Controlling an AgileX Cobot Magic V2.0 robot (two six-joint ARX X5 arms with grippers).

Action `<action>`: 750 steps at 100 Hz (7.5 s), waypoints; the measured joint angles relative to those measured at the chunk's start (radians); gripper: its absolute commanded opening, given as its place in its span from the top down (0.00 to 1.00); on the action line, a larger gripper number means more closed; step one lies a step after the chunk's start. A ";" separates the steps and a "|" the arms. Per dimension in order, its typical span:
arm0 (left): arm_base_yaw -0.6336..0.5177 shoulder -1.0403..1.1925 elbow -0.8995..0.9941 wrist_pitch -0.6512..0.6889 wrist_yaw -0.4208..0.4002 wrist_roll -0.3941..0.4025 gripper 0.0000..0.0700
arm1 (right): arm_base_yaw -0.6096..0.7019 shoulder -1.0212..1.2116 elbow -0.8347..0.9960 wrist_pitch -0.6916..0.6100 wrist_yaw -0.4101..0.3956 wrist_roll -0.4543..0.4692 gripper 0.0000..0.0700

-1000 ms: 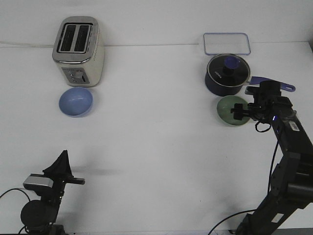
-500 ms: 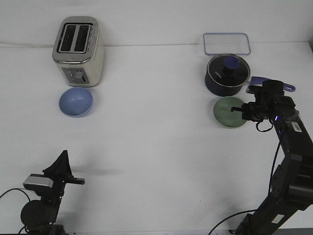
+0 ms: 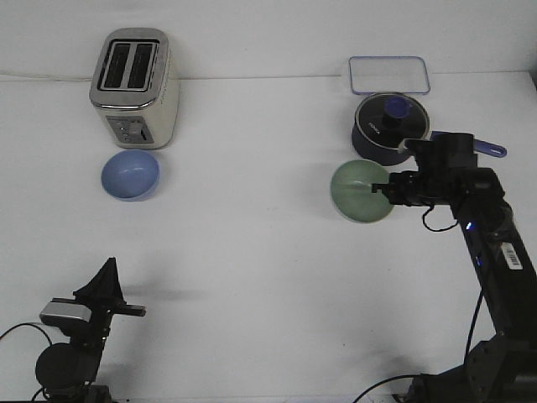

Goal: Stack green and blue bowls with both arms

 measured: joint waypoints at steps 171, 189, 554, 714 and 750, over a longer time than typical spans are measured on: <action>0.000 0.000 0.000 0.000 0.000 0.000 0.98 | 0.557 0.287 0.000 0.099 0.127 0.122 0.26; 0.000 0.000 0.000 0.000 0.000 0.000 0.98 | 0.557 0.287 0.000 0.099 0.124 0.130 0.21; 0.000 0.821 1.106 -0.946 0.000 -0.043 0.98 | 0.066 -1.033 -0.838 0.597 0.258 -0.065 0.21; 0.181 1.682 1.549 -0.966 0.057 0.005 0.41 | 0.066 -1.033 -0.838 0.617 0.258 -0.065 0.21; 0.205 1.938 1.699 -0.963 0.057 0.024 0.40 | 0.066 -1.033 -0.838 0.616 0.258 -0.065 0.21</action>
